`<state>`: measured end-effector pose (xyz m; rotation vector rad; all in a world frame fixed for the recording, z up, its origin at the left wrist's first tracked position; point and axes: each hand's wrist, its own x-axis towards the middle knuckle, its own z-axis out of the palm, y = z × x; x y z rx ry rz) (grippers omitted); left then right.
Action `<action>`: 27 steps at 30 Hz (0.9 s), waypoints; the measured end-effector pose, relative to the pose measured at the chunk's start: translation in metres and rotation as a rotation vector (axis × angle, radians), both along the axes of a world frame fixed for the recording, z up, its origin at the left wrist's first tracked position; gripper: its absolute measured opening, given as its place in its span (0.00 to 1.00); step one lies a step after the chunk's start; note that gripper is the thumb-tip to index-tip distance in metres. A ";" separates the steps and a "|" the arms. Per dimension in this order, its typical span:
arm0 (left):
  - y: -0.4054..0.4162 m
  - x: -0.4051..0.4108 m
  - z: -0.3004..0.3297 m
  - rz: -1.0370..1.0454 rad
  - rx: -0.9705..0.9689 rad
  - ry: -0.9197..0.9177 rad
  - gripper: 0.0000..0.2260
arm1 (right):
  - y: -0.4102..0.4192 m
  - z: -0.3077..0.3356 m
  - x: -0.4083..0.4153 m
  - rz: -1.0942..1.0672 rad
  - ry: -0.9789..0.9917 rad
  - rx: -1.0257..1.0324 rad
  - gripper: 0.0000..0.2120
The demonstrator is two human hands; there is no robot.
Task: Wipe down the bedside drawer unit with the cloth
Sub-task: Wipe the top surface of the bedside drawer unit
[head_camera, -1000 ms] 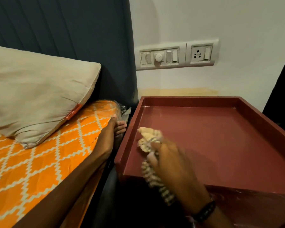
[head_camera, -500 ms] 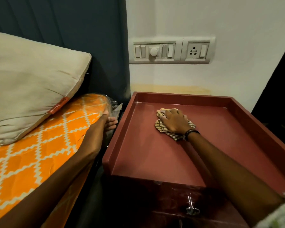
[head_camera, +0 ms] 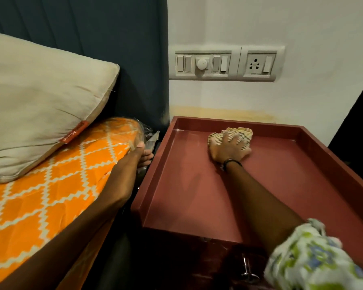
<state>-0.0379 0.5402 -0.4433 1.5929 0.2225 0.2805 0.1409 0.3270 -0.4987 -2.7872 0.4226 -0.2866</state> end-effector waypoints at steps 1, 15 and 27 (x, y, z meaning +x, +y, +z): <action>-0.001 0.001 -0.001 0.002 0.001 0.004 0.21 | 0.014 0.000 0.002 0.022 -0.002 0.013 0.33; -0.006 0.001 -0.001 0.000 -0.008 0.015 0.21 | 0.039 0.018 0.036 0.848 -0.013 0.141 0.24; -0.001 -0.003 -0.008 -0.047 0.128 -0.010 0.18 | 0.004 0.022 -0.113 1.291 0.027 0.217 0.19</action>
